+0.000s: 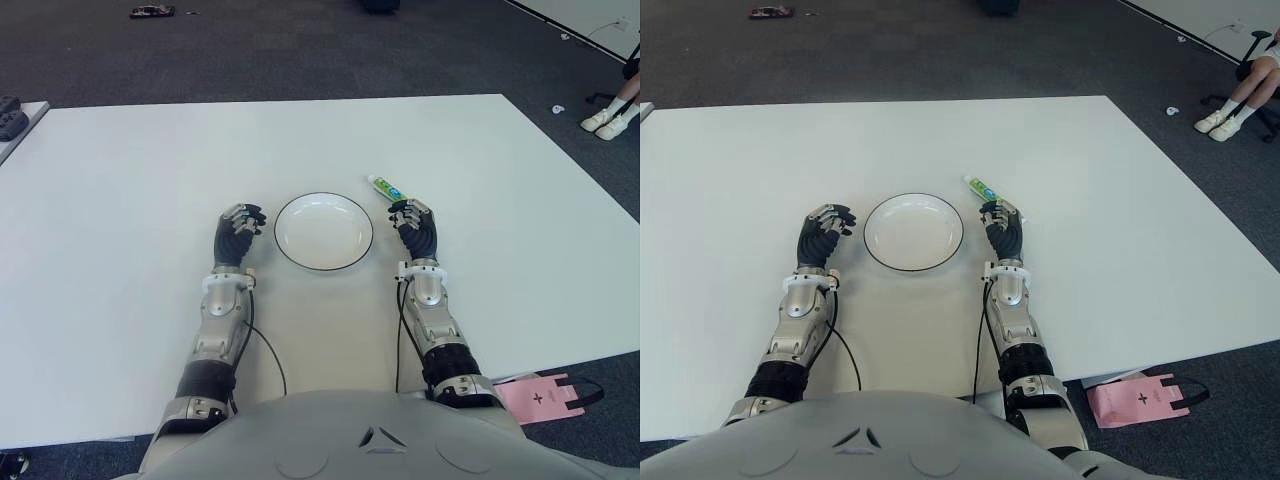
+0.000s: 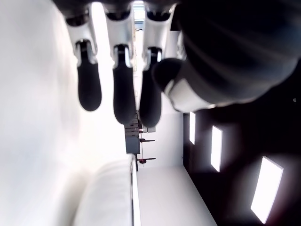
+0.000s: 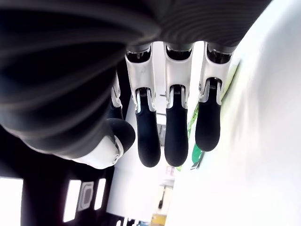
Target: Put the toothpaste on the table into the plate.
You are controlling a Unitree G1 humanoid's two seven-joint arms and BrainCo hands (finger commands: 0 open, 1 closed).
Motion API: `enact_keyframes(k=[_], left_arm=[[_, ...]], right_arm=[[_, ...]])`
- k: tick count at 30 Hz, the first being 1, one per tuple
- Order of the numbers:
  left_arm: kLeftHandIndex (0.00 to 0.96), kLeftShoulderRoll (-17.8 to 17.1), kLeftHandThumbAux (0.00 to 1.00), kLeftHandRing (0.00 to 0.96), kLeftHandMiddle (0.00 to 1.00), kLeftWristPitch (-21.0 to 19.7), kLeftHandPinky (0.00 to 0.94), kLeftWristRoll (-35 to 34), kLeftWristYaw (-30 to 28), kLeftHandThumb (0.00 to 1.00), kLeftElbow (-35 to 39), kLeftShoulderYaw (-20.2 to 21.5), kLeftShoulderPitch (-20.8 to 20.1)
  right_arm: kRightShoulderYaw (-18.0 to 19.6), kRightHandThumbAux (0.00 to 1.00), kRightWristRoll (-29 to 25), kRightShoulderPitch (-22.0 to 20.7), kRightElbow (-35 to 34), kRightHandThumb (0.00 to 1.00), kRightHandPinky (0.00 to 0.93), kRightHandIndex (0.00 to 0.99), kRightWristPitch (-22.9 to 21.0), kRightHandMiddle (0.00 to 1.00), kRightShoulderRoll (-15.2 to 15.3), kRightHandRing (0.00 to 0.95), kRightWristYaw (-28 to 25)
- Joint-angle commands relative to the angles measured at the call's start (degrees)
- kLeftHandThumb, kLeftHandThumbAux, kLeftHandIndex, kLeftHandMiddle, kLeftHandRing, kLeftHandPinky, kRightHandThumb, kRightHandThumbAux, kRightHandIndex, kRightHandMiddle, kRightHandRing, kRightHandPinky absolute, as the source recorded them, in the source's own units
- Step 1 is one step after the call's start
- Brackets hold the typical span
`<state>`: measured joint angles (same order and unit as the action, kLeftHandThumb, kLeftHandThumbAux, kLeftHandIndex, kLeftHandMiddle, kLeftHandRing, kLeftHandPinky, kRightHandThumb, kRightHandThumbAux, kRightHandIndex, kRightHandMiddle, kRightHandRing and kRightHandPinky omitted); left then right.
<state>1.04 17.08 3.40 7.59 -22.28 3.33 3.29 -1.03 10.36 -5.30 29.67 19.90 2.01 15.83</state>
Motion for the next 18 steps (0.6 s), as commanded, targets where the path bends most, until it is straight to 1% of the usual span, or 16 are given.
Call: enact_keyframes(k=[1,6,10,17,18], left_arm=[[0.431,0.12,0.718,0.484,0.491,-3.18,0.485,0.28,0.57,0.710,-2.45,0.03,1.96],[0.431,0.15,0.717,0.492,0.494,-3.17,0.503,0.22,0.52,0.711,-2.37,0.04,1.93],[0.431,0.19,0.717,0.491,0.494,-3.05,0.495,0.14,0.48,0.711,-2.32,0.06,1.97],[0.430,0.03,0.716,0.483,0.490,-1.97,0.488,0.15,0.11,0.709,-2.57,-0.08,2.06],[0.430,0.02,0.716,0.483,0.489,-2.00,0.488,0.24,0.18,0.709,-2.59,-0.12,2.07]], right_arm=[[-0.13,0.730,0.16,4.49,3.74,0.706,0.501,0.422,-3.95,0.480,-0.45,0.484,-0.23],[-0.09,0.730,0.30,4.45,3.85,0.707,0.493,0.422,-4.24,0.478,-0.38,0.478,-0.07],[-0.09,0.729,0.98,4.63,3.56,0.706,0.508,0.421,-3.78,0.478,-0.40,0.481,1.03],[-0.55,0.728,3.22,4.68,3.46,0.705,0.524,0.421,-1.26,0.485,-0.21,0.496,4.72],[-0.62,0.727,3.65,4.73,3.41,0.705,0.525,0.421,-0.02,0.485,-0.19,0.496,5.63]])
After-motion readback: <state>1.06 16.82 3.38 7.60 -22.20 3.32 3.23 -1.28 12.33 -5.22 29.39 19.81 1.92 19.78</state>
